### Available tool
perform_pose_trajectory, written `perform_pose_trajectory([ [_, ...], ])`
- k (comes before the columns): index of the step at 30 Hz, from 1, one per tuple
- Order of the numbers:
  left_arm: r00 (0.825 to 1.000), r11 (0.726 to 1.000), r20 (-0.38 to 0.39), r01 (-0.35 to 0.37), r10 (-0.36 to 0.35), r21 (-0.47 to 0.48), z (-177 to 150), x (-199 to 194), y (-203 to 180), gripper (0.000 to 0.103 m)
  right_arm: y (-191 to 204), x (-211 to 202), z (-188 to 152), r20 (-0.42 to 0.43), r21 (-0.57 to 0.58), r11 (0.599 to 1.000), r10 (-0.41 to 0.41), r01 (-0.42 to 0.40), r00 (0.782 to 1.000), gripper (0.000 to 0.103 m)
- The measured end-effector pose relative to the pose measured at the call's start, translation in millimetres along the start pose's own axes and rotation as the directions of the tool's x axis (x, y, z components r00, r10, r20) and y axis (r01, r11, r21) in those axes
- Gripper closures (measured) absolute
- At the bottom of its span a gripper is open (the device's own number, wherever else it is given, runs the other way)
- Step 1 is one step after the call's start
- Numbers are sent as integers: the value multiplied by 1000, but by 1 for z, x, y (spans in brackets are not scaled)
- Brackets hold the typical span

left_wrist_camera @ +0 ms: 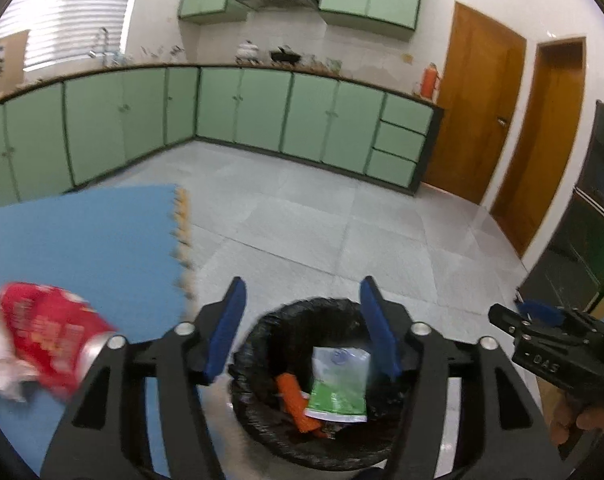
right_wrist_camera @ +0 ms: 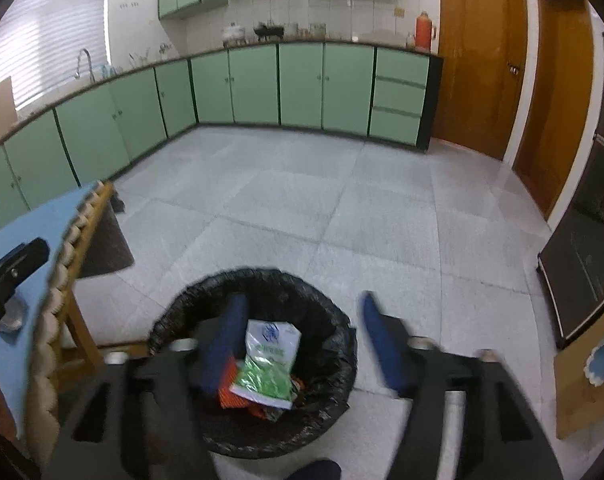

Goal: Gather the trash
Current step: 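Move both grippers back to the trash on the blue mat, then grasp white tissue with left gripper while right grasps red can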

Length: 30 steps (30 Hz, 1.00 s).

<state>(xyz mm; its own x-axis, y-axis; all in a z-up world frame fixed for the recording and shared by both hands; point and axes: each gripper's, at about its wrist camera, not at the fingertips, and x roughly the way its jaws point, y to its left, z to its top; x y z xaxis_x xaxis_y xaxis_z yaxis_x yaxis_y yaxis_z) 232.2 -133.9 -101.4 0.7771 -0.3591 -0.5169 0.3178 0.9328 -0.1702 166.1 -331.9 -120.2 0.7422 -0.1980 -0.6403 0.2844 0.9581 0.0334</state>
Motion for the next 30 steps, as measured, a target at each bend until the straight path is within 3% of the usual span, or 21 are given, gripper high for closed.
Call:
perform_pose_trajectory([
  [3, 997, 998, 49, -54, 54, -13, 7, -33, 19, 29, 17, -21, 4, 58, -10, 999, 40, -40, 997, 14],
  [7, 984, 989, 101, -147, 148, -16, 6, -73, 45, 26, 49, -44, 7, 113, -38, 991, 129, -125, 985, 13],
  [15, 931, 936, 100, -347, 351, -55, -12, -123, 111, 24, 121, -71, -4, 164, -128, 963, 258, -239, 952, 13],
  [22, 919, 917, 42, -389, 393, -86, -17, -122, 151, 24, 175, -75, -16, 133, -197, 925, 353, -325, 926, 13],
  [30, 923, 919, -38, -384, 382, -92, -24, -90, 177, 24, 200, -69, -22, 96, -233, 905, 386, -356, 918, 14],
])
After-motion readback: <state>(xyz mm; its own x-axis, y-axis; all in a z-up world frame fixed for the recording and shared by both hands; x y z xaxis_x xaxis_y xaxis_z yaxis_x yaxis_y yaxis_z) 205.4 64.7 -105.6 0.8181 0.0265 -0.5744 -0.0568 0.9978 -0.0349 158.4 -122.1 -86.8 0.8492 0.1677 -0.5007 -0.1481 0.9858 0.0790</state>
